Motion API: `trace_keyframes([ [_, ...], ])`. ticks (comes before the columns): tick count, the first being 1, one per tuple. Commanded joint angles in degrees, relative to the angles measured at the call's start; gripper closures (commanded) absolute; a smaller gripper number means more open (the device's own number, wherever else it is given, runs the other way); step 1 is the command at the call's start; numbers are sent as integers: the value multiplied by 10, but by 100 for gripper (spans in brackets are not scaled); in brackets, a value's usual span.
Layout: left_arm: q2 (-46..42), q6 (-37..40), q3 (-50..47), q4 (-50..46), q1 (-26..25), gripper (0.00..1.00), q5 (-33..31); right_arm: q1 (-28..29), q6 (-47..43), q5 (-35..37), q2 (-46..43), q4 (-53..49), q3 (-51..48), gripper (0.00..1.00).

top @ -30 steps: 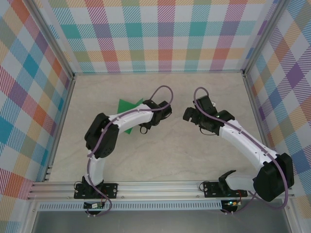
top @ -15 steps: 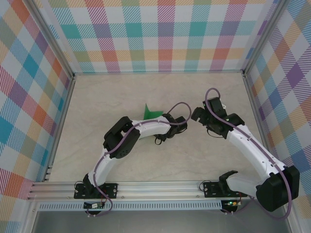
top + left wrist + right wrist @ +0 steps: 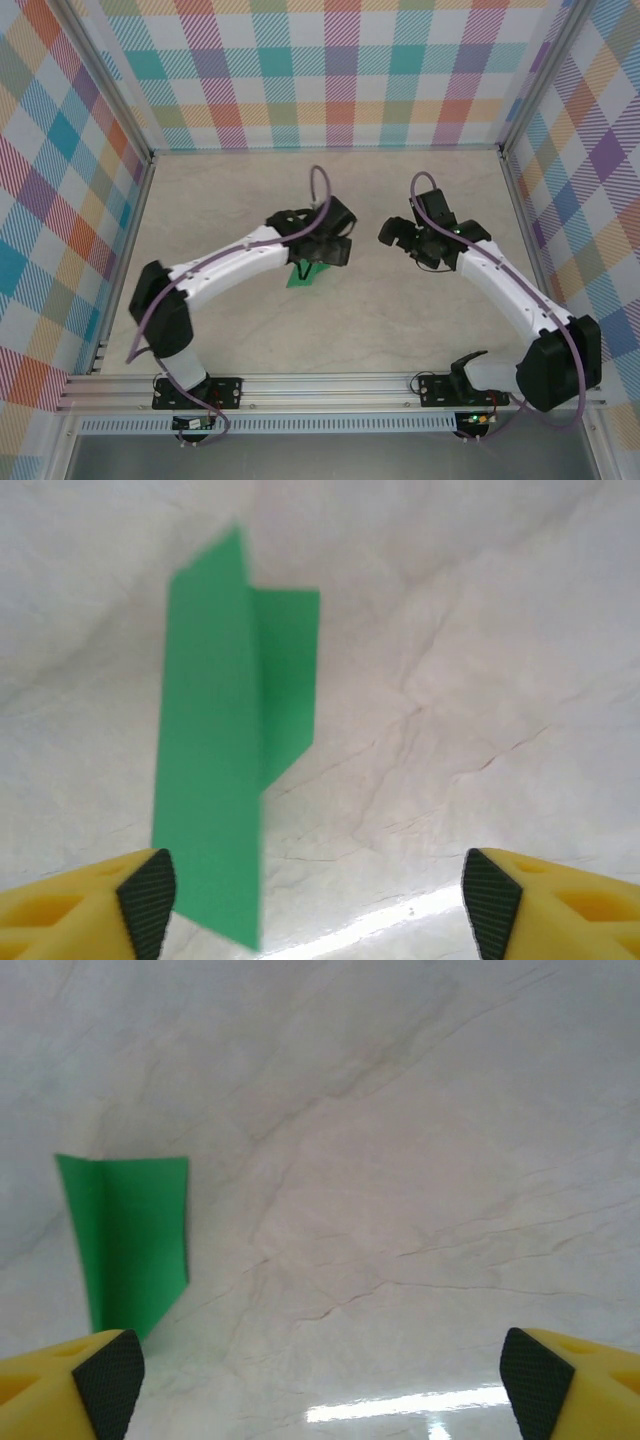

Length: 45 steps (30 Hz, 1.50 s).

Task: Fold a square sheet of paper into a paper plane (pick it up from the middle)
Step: Turn over the paper at the center of the table, then move the paper to the center of the table.

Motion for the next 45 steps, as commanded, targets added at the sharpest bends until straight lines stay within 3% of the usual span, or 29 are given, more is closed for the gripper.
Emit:
trace_keyframes([
  [1, -59, -45, -73, 31, 57, 12, 38, 22, -27, -92, 45, 40, 45, 10],
  [5, -116, -77, -146, 43, 140, 0, 57, 89, -36, -115, 133, 45, 123, 17],
  [7, -128, -90, -179, 41, 183, 0, 76, 128, -32, -120, 185, 48, 165, 22],
  [11, -161, -113, -247, 54, 256, 0, 97, 183, -10, -142, 304, 56, 253, 44],
  [13, -174, -123, -274, 63, 284, 0, 114, 198, 1, -146, 353, 63, 283, 48],
  [17, -189, -128, -307, 77, 324, 0, 149, 213, 8, -155, 440, 57, 336, 52],
  [21, -184, -121, -313, 81, 330, 0, 162, 218, 3, -165, 489, 47, 359, 52],
  [32, -159, -116, -313, 108, 331, 0, 204, 221, -122, -185, 524, -1, 331, 52],
  [40, -155, -99, -321, 152, 330, 1, 273, 221, -284, -215, 426, -33, 191, 54],
  [45, -153, -95, -342, 226, 310, 12, 368, 212, -256, -271, 339, 31, 122, 53],
])
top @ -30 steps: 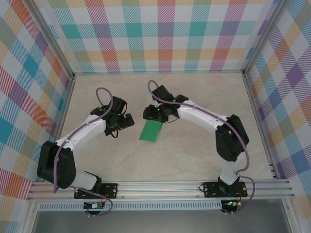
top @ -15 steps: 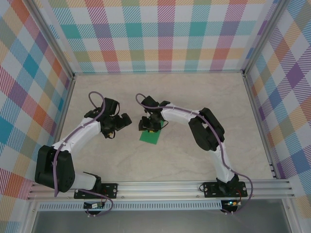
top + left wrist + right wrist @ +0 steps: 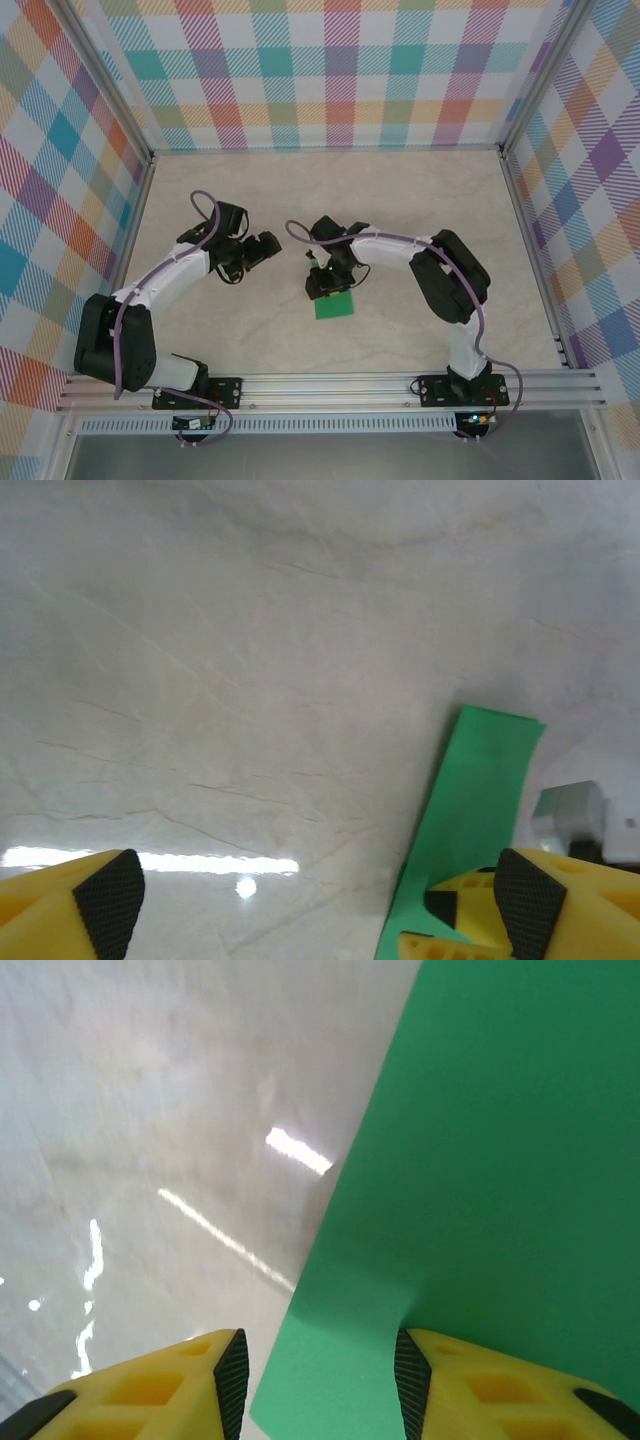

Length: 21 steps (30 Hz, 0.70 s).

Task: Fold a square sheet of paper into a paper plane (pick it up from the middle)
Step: Move the paper to the center of the table.

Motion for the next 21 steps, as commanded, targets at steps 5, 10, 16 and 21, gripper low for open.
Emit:
trace_keyframes([
  [5, 34, -2, -12, 107, -62, 32, 128, -21, 145, -22, -187, 124, -93, 42],
  [10, 89, -21, 6, 183, -114, 49, 166, -44, 245, 55, -254, 87, -168, 40],
  [16, 169, -32, 44, 207, -167, 63, 157, -71, 307, 21, -306, 120, -273, 39],
  [21, 205, -26, 55, 188, -177, 69, 83, -71, 328, -34, -305, 169, -318, 38],
])
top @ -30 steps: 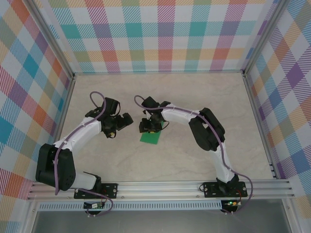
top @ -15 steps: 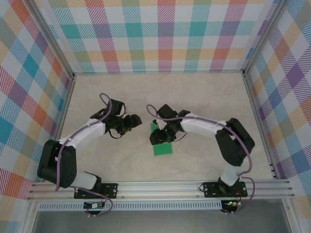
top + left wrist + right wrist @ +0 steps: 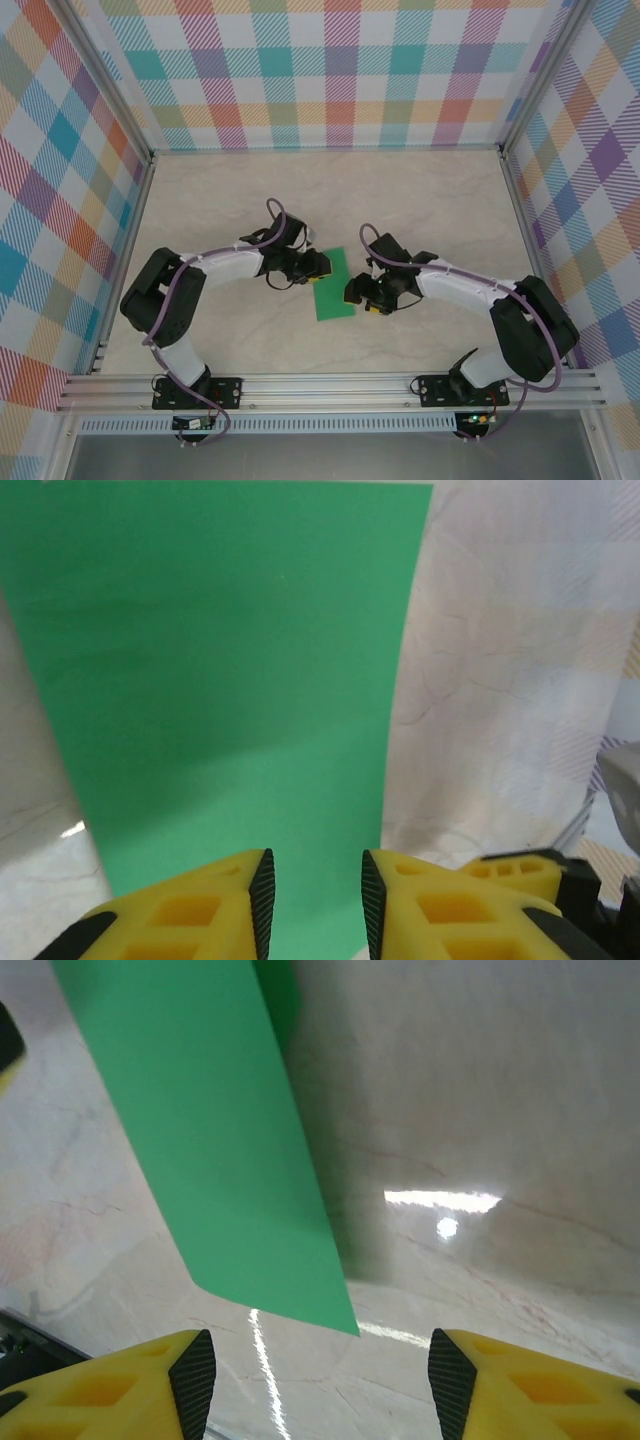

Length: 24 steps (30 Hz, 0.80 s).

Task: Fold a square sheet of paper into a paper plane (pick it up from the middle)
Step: Third fold the triangle at the center of the table.

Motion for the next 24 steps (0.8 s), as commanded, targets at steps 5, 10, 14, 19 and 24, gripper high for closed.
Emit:
trace_keyframes([
  [5, 44, -10, 12, 10, -5, 71, -50, 1, 31, -56, -3, 69, -27, 39],
  [10, 51, -7, 12, 3, -5, 72, -65, 1, 27, -62, 12, 82, -27, 45],
  [14, 66, -4, 18, -10, -5, 72, -77, 1, 23, -65, 34, 77, -16, 46],
  [19, 80, -3, 18, -14, -5, 73, -77, 0, 20, -57, 42, 70, -12, 45],
  [24, 82, -2, 15, -19, -5, 74, -79, 1, 17, -60, 51, 75, -12, 46],
])
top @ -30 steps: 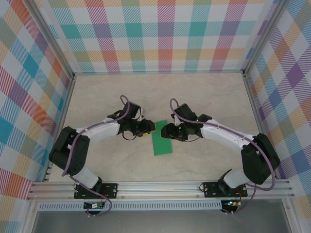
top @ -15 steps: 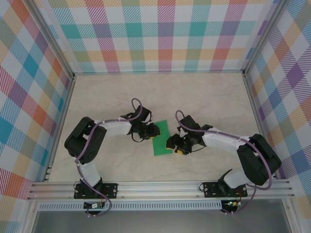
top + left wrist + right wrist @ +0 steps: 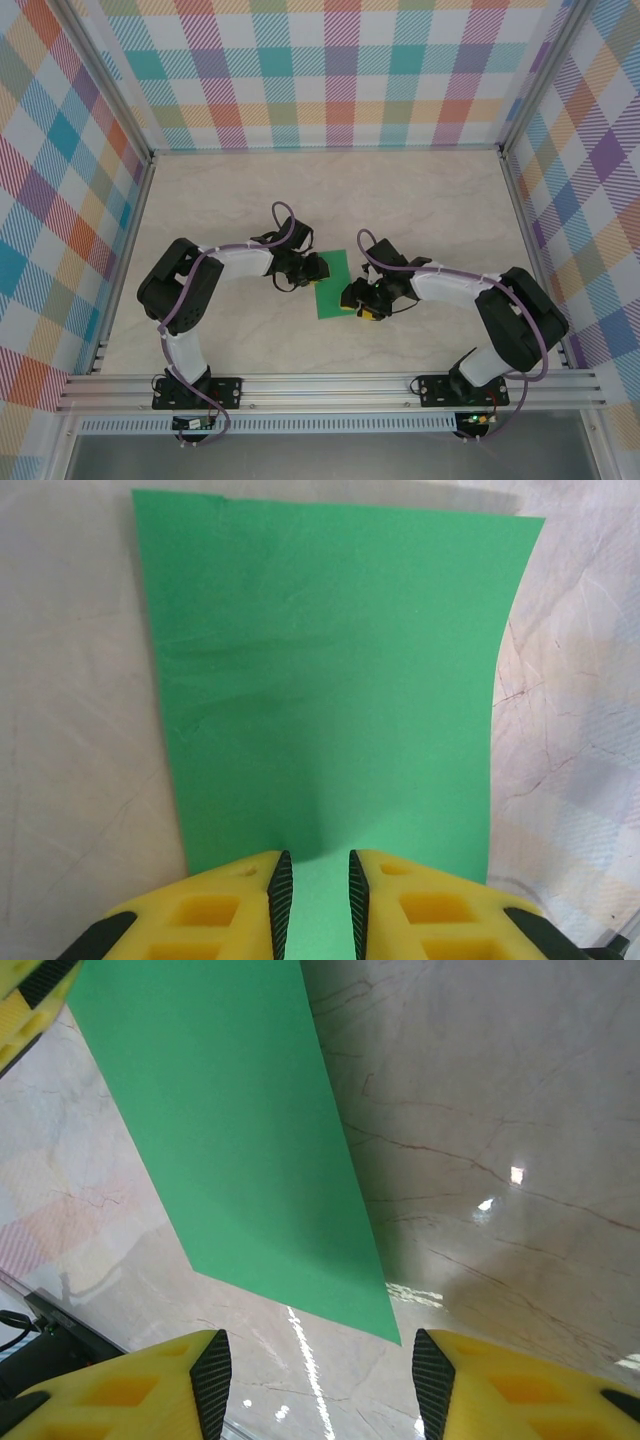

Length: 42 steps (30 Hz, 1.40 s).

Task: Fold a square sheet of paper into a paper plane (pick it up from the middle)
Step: Third fold the triangle at the center of the table.

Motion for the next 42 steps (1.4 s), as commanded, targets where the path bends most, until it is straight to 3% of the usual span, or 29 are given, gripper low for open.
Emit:
trace_keyframes([
  [1, 22, 1, 1, -24, -2, 74, -20, 1, -5, -11, 9, 10, 9, 46],
  [17, 20, 2, -1, -32, -2, 74, -22, 1, -6, -30, 20, 59, 17, 54],
  [20, 20, 3, -1, -34, -2, 75, -25, 1, 3, -27, 10, 55, 14, 62],
  [24, 21, 3, -2, -34, -2, 75, -24, 1, 17, -2, -6, 25, 25, 84],
  [28, 22, 4, -1, -36, -2, 75, -24, 1, 27, 0, -5, 22, 43, 93],
  [42, -19, 43, 64, -102, -1, 77, -9, 6, 6, -26, 118, 36, 136, 93],
])
